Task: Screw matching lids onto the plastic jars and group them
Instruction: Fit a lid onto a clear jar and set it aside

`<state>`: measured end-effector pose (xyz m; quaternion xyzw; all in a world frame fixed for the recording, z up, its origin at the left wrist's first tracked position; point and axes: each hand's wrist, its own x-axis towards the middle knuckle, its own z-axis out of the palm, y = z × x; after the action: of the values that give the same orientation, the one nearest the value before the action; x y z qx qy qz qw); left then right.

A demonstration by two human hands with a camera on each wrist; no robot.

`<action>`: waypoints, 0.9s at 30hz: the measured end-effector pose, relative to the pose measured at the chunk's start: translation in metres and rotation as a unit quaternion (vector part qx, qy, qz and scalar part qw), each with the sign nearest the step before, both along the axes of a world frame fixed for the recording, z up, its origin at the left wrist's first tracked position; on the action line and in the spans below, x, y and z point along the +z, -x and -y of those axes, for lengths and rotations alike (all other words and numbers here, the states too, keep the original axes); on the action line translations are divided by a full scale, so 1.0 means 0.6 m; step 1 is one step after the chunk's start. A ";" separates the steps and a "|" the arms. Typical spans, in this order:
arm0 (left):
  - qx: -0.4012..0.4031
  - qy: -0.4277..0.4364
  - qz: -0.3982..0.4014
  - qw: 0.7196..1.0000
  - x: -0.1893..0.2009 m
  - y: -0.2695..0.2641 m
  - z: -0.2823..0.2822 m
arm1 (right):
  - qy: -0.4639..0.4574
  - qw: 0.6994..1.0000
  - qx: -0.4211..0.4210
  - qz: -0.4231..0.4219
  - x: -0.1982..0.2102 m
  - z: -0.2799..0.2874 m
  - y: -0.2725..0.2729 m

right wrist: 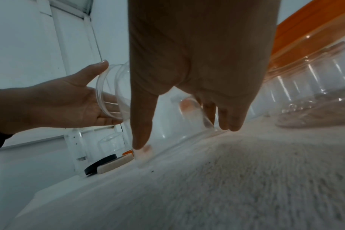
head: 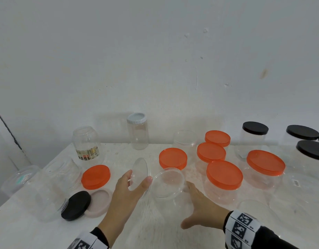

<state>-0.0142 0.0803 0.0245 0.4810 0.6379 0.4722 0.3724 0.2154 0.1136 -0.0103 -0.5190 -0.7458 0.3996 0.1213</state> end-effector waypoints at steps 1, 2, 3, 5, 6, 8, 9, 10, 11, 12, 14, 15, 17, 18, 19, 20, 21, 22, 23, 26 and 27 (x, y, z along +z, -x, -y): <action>-0.006 0.001 -0.007 1.000 0.001 -0.003 0.001 | 0.007 1.000 -0.002 -0.007 -0.001 0.000 -0.003; -0.014 0.002 -0.015 1.000 0.001 -0.007 0.002 | 0.015 1.000 -0.003 -0.016 -0.003 -0.001 -0.004; -0.022 0.003 -0.026 0.999 0.002 -0.010 0.003 | 0.024 0.999 -0.004 -0.026 -0.003 -0.002 -0.006; -0.045 0.004 -0.046 0.998 0.003 -0.015 0.004 | 0.040 0.998 -0.005 -0.045 -0.003 -0.003 -0.007; -0.057 0.005 -0.054 0.997 0.004 -0.018 0.005 | 0.046 0.997 -0.007 -0.055 -0.003 -0.003 -0.007; -0.080 0.005 -0.066 0.995 0.005 -0.022 0.007 | 0.052 0.995 -0.010 -0.083 -0.002 -0.004 -0.006; -0.089 0.006 -0.073 0.993 0.006 -0.024 0.007 | 0.051 0.994 -0.012 -0.100 -0.001 -0.005 -0.004; -0.099 0.002 -0.082 0.992 0.006 -0.026 0.007 | 0.049 0.992 -0.014 -0.116 0.000 -0.005 -0.002; -0.108 -0.001 -0.094 0.990 0.008 -0.028 0.007 | 0.047 0.990 -0.017 -0.131 0.001 -0.004 0.001; -0.118 -0.004 -0.108 0.987 0.008 -0.032 0.006 | 0.047 0.988 -0.018 -0.146 0.001 -0.003 0.004; -0.142 -0.011 -0.139 0.980 0.008 -0.038 0.002 | 0.047 0.984 -0.017 -0.172 0.000 0.000 0.011; -0.151 -0.012 -0.154 0.976 0.009 -0.042 0.001 | 0.047 0.982 -0.015 -0.181 -0.001 0.002 0.014; -0.165 -0.018 -0.193 0.967 0.007 -0.049 -0.003 | 0.046 0.981 -0.012 -0.186 -0.002 0.004 0.021; -0.170 -0.021 -0.217 0.961 0.006 -0.052 -0.004 | 0.043 0.982 -0.013 -0.182 -0.003 0.005 0.023; -0.175 -0.021 -0.238 0.955 0.006 -0.054 -0.005 | 0.038 0.983 -0.014 -0.177 -0.003 0.005 0.025; -0.181 -0.021 -0.250 0.951 0.005 -0.057 -0.006 | 0.033 0.984 -0.016 -0.175 -0.003 0.005 0.026; -0.187 -0.022 -0.256 0.948 0.005 -0.059 -0.007 | 0.029 0.984 -0.016 -0.176 -0.004 0.005 0.025; -0.192 -0.024 -0.263 0.945 0.004 -0.062 -0.008 | 0.027 0.983 -0.015 -0.179 -0.005 0.005 0.024; -0.194 -0.025 -0.270 0.943 0.004 -0.064 -0.009 | 0.026 0.983 -0.014 -0.183 -0.007 0.005 0.023; -0.194 -0.019 -0.289 0.937 0.004 -0.067 -0.010 | 0.023 0.981 -0.011 -0.192 -0.014 0.006 0.022; -0.195 -0.016 -0.293 0.936 0.004 -0.068 -0.010 | 0.020 0.981 -0.011 -0.194 -0.016 0.007 0.021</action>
<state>0.0266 0.0861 0.0268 0.7192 0.6045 0.2384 0.2460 0.2028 0.1094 -0.0201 -0.4419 -0.6941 0.5066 0.2575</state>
